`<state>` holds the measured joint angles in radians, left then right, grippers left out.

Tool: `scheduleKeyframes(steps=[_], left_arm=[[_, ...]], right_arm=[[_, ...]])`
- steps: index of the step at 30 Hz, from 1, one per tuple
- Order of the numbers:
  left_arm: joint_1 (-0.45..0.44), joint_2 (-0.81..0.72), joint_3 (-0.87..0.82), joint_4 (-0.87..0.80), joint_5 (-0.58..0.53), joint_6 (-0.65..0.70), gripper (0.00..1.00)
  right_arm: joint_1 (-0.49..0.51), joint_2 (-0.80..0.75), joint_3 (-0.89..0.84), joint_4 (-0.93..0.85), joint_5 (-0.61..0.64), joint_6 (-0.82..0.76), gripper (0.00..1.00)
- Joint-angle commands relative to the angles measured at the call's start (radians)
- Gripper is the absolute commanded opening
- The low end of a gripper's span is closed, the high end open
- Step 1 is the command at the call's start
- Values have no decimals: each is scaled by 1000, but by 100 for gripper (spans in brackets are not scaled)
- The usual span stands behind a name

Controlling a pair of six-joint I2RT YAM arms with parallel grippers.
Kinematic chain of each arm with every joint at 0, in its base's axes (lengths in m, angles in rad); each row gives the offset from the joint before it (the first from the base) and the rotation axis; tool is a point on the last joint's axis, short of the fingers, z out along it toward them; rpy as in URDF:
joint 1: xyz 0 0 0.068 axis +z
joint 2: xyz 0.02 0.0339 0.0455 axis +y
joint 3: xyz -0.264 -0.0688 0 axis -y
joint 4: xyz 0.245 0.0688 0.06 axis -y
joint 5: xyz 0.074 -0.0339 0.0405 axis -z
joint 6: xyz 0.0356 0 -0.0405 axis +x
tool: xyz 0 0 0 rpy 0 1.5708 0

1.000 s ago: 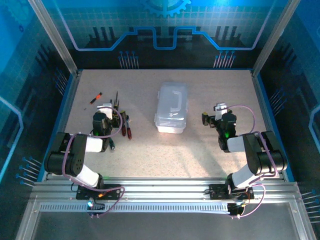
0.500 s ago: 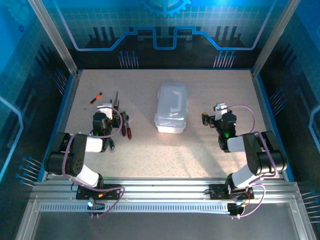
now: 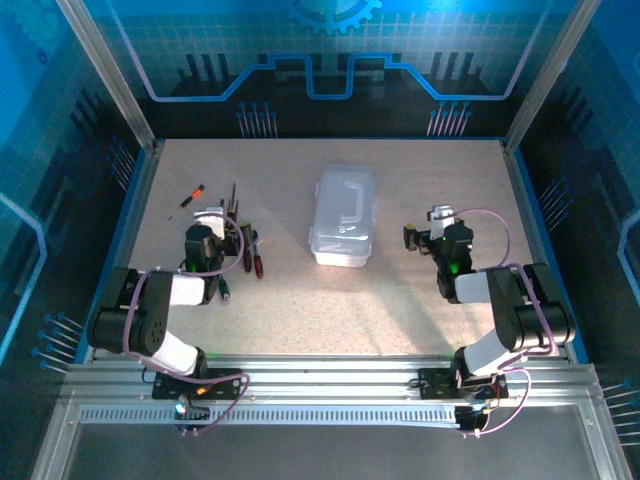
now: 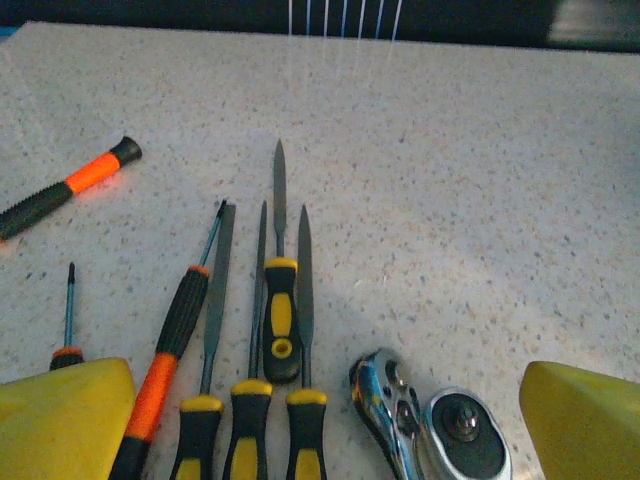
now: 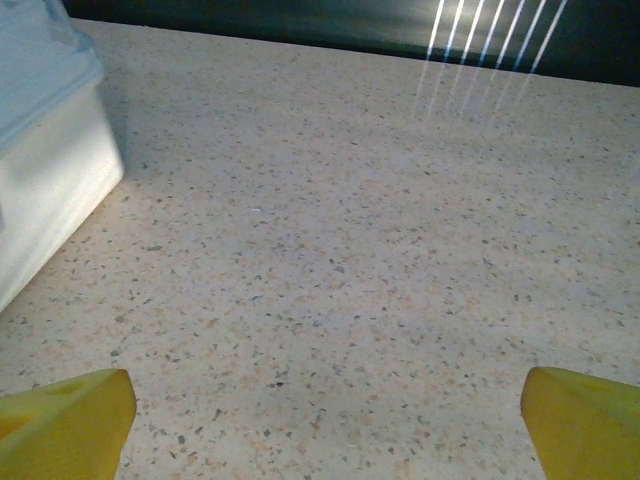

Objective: Pack the tool kit

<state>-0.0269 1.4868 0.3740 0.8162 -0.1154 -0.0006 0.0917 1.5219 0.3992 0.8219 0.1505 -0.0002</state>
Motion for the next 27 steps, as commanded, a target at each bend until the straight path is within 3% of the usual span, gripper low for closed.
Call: scheduleKeyframes(steps=[1,6,10,12,13,15,16,17,19,22,24,26,27], left_arm=[[10,-155,53,-153,-15,-5,99],[10,-394,128,-395,-11,-7,99],[10,-555,256,-641,-22,-76,100],[11,-617,337,-770,-72,-238,99],[10,-646,385,-861,-136,-398,99],[12,-695,471,-1134,-230,-728,99],[15,-721,473,-1163,-207,-753,99],[15,-748,436,-1091,-155,-665,99],[15,-785,365,-979,-92,-659,99],[16,-738,393,-1022,-13,-655,100],[16,-647,452,-1114,51,-649,97],[15,-530,514,-1166,213,-589,74],[1,-453,558,-1207,282,-567,70]], right_arm=[[18,-110,99,-210,69,-13,100],[85,-225,208,-402,140,-65,100],[167,-310,393,-717,240,-2,100],[170,-337,521,-929,204,115,100],[160,-349,579,-1018,130,171,100],[83,-375,558,-990,-155,247,100],[26,-388,502,-889,-317,332,100],[-30,-391,434,-793,-423,434,100],[-88,-364,395,-723,-523,547,100],[-90,-312,455,-869,-496,514,87],[-90,-287,473,-928,-474,514,86],[-86,-264,471,-945,-475,516,85],[-81,-251,467,-943,-475,519,84]])
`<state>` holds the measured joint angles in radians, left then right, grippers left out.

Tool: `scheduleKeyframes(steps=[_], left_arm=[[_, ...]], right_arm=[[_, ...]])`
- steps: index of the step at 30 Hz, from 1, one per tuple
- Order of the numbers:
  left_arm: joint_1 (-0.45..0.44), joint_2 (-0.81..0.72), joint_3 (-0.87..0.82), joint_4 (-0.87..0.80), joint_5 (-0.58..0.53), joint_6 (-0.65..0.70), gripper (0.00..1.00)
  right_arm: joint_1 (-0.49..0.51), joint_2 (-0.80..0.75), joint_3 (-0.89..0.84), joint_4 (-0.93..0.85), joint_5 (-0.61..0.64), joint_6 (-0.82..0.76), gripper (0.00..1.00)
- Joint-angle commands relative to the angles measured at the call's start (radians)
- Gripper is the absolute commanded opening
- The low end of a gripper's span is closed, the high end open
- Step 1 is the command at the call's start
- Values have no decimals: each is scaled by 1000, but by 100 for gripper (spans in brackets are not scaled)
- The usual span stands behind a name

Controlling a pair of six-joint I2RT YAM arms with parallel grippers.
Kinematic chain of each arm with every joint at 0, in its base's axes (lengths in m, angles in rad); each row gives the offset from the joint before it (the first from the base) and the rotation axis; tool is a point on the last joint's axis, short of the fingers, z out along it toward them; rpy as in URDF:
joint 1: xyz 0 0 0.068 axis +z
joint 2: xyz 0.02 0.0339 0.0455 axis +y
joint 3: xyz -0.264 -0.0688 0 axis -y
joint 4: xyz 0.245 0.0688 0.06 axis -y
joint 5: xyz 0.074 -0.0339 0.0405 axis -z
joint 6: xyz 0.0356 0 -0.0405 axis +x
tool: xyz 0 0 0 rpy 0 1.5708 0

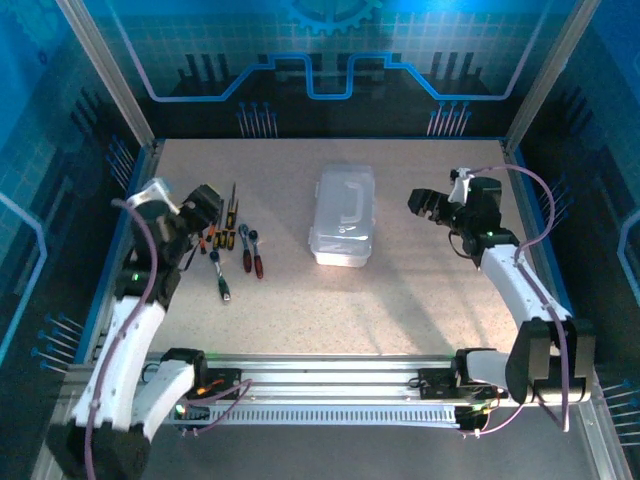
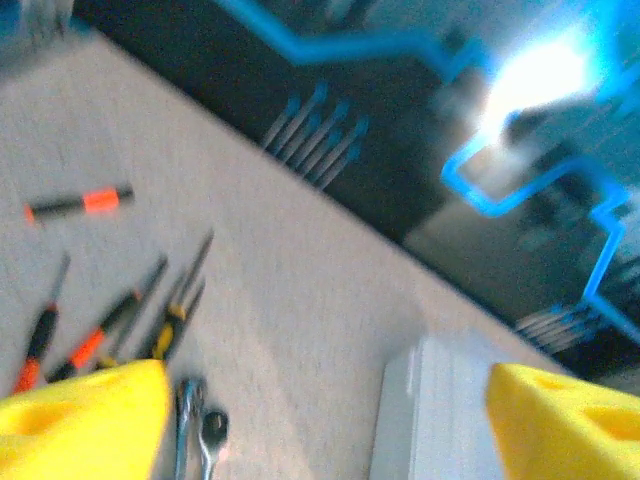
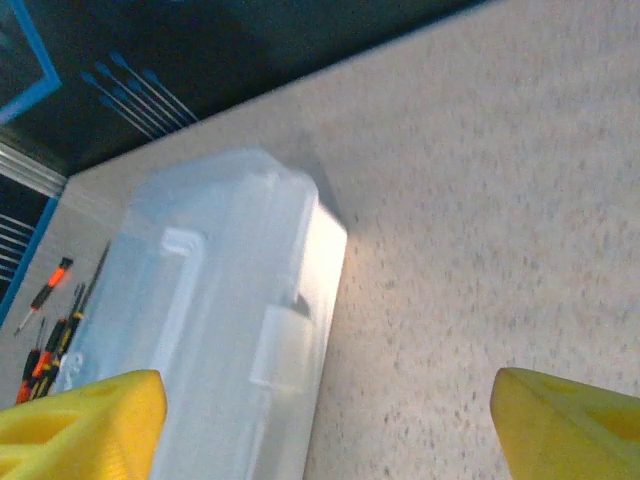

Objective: Pack the tool kit

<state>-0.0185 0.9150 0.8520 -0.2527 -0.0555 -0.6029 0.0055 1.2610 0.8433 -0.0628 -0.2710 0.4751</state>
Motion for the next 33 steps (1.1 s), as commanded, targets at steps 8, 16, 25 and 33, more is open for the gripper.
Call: scheduleKeyframes(steps=[8,16,25,33], left_arm=[[-318,536,370,-356,87,121,82],[-416,774,545,-327,159,106,86],[-445,903,673,-355,198,125,88],[-464,917,611,-331,220,121,88]], right_arm=[[83,148,31,-52,-94,45,77],[174,272,95,-34,-126,58,72],[258,341,145,-52,-62,60,67],[323,358,134,-38,-84,62,61]])
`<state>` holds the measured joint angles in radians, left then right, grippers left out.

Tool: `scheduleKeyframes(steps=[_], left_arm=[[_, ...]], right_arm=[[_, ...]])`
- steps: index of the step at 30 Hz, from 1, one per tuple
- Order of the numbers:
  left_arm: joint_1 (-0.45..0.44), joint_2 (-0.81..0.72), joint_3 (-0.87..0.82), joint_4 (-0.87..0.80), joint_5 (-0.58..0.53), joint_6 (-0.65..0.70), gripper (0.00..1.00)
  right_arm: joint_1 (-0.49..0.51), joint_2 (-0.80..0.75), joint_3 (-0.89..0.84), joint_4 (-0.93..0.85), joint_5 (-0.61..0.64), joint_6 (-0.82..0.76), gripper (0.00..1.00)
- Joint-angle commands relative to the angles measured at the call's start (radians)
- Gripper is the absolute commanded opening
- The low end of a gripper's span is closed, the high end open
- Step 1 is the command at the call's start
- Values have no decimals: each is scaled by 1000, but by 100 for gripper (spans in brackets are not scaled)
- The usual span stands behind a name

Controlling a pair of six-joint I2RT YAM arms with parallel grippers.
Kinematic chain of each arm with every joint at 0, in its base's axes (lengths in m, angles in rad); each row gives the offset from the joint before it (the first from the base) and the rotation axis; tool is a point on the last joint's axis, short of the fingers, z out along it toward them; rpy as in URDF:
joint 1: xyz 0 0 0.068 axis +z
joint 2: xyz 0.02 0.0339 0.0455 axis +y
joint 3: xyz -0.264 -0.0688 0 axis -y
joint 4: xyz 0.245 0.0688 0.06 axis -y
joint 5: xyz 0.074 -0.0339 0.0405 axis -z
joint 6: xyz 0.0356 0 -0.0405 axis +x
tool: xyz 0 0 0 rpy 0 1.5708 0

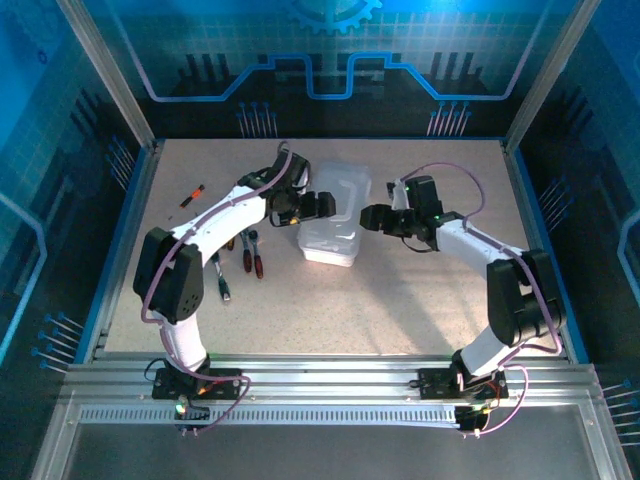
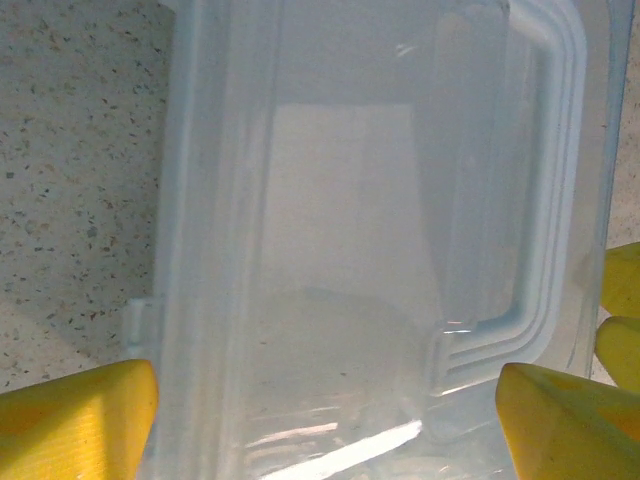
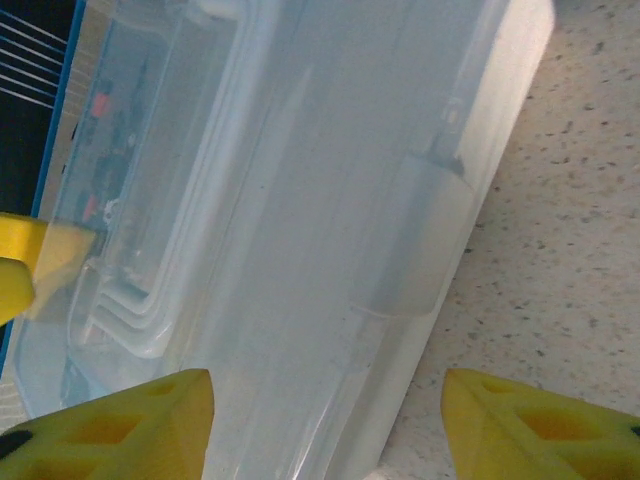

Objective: Pack the tool kit

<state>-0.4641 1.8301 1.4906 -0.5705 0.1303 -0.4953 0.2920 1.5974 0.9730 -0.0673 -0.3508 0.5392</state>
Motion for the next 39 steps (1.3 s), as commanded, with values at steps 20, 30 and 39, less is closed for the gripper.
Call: scheduleKeyframes(steps=[20,30,39], left_arm=[[-53,-258,-305,-61,13,37,86],[-52,-263,-160,-170,-67,110,99],[-58,-97,-27,-200,-81,89,99]], right_arm=[[65,-174,-87,-74,-30,-29,60],[-101,-129,-241,264,-298,143,66],[-106,129,-364,929,-428,478,77]])
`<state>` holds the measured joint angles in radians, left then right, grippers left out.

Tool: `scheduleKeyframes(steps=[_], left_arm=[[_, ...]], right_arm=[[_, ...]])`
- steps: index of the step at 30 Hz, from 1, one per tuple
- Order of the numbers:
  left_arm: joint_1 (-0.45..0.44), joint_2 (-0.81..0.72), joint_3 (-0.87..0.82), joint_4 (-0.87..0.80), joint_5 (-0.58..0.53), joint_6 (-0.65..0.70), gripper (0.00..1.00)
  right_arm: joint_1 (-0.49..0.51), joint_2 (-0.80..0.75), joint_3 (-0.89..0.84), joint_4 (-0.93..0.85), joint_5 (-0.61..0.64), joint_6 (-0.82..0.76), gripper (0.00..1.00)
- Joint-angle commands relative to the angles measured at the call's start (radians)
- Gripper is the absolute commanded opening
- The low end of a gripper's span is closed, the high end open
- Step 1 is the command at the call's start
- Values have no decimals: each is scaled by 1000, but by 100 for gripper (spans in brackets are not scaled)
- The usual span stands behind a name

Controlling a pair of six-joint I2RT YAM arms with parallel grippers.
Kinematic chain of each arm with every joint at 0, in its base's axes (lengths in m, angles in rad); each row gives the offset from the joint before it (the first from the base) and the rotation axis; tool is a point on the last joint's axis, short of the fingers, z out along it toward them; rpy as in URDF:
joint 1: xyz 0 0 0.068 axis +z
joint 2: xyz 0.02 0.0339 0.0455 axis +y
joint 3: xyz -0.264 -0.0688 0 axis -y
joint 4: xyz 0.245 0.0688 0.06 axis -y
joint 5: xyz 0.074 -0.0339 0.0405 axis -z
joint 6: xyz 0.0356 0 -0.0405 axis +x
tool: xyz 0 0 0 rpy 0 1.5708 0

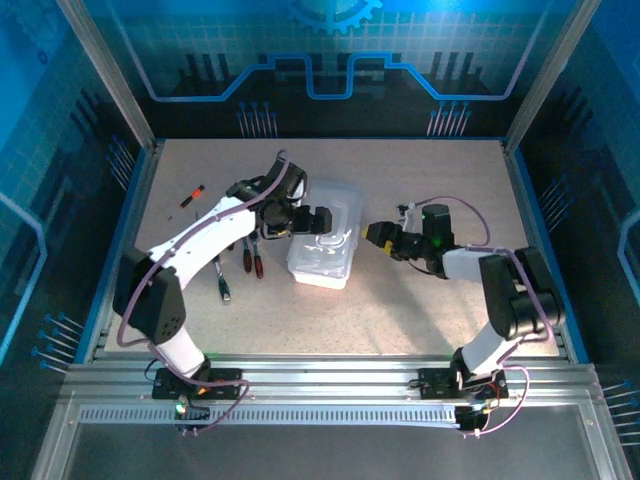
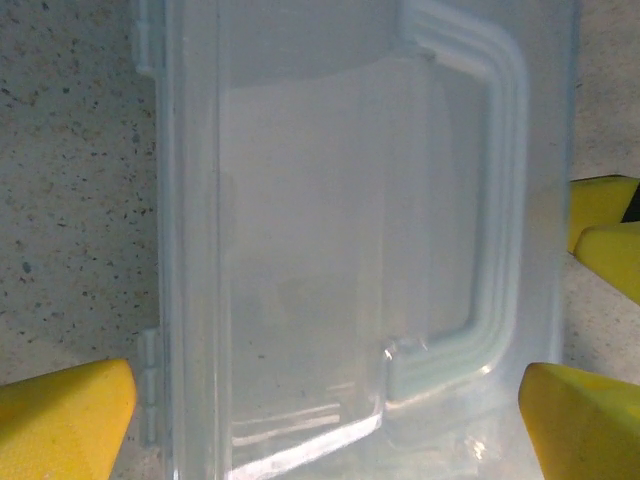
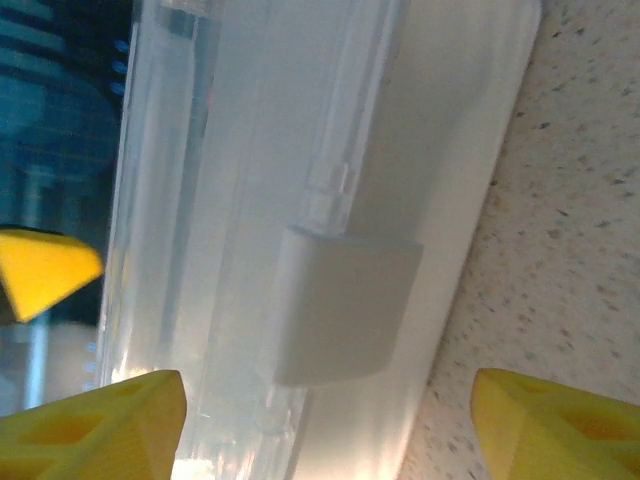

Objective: Pack the tool kit

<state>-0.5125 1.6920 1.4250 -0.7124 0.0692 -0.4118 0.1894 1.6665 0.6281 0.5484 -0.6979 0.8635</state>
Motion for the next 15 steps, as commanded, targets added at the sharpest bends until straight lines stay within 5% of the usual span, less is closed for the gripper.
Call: scheduleKeyframes(steps=[1,15], left_arm=[[-14,50,48,-62,-27,5,99],[-44,135,50,-70,-122,2,98]], right_arm=[[-3,89,-22,367,-89,180,77],[17,282,-19,618,-79,330,77]])
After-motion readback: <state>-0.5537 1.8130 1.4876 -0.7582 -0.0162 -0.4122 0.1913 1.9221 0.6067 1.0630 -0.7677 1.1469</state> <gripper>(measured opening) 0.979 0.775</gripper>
